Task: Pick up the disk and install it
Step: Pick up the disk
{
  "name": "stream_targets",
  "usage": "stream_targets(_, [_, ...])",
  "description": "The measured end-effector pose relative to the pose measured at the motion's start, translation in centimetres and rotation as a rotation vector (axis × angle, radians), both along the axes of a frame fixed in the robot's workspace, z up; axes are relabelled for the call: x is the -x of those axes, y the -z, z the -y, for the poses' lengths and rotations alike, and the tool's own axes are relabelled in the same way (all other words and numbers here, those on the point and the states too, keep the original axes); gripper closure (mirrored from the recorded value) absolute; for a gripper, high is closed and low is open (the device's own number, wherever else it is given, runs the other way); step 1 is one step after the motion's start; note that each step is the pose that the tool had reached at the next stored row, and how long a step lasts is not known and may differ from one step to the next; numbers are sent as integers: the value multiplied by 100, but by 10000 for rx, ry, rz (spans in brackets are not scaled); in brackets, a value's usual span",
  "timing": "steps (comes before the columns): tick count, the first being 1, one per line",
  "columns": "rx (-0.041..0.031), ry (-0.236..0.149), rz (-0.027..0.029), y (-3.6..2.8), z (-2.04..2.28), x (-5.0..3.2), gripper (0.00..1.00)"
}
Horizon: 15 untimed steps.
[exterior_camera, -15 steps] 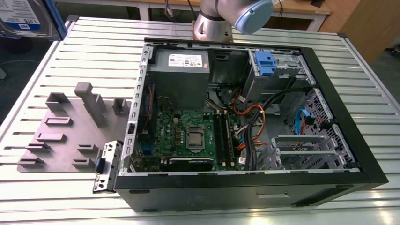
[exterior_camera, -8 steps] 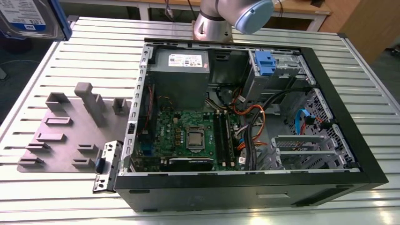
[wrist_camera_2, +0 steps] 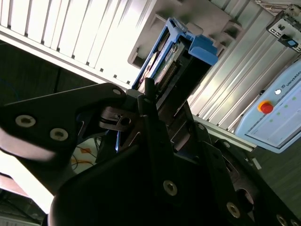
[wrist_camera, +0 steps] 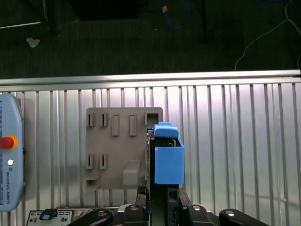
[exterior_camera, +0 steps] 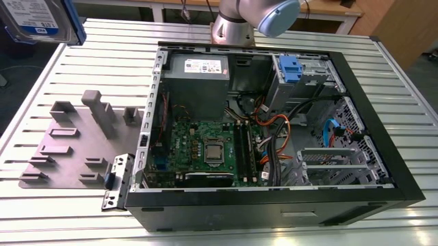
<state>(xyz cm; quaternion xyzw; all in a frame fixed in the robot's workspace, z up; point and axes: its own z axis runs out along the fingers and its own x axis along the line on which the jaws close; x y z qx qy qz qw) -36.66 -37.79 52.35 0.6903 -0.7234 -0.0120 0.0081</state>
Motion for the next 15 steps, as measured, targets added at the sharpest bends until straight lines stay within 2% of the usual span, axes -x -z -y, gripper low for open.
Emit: stream_targets(15, [0,0,0,26,0,-298,65])
